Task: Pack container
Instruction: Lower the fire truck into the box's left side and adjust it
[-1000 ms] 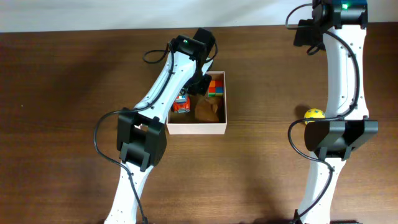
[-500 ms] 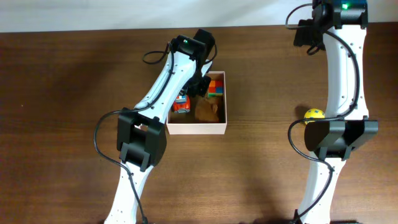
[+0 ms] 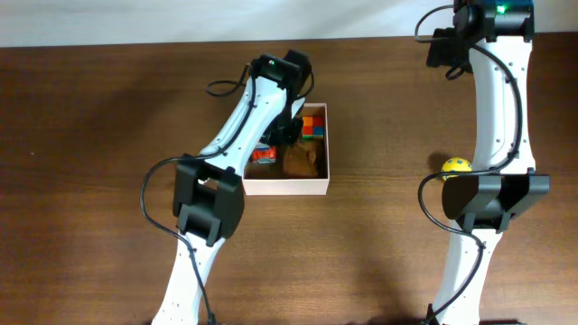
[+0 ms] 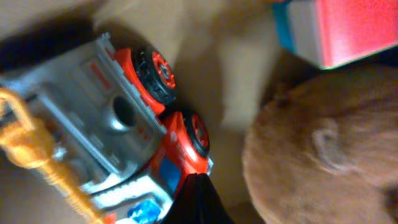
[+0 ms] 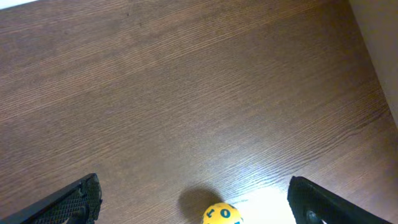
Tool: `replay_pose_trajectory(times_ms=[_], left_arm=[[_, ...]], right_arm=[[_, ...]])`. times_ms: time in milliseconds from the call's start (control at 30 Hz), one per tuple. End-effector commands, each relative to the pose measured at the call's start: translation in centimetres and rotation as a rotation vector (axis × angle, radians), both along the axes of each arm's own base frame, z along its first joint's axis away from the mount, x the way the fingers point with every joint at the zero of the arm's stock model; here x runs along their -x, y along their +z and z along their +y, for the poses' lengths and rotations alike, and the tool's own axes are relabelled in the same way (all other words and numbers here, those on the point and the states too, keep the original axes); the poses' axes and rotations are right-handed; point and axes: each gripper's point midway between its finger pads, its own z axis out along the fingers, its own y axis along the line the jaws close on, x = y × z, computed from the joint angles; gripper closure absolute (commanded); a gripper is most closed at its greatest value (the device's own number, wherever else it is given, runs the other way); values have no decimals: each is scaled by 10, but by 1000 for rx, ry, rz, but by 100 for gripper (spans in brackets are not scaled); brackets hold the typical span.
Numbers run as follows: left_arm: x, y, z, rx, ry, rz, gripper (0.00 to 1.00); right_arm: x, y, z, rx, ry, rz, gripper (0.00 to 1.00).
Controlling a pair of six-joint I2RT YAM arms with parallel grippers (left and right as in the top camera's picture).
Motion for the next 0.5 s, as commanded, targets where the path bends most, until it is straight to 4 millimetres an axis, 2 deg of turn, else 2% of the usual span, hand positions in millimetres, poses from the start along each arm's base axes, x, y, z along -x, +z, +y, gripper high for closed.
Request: replay_pose_trajectory(times_ms=[0, 267, 467], left_arm=[[0, -5, 12, -83, -2, -7, 98], [0, -5, 12, -81, -4, -6, 98], [5, 3, -13, 61, 3, 27, 98]], right_arm=[[2, 17, -5, 6, -18, -44, 1], [2, 17, -5, 6, -18, -44, 1], [2, 17, -5, 6, -18, -44, 1]])
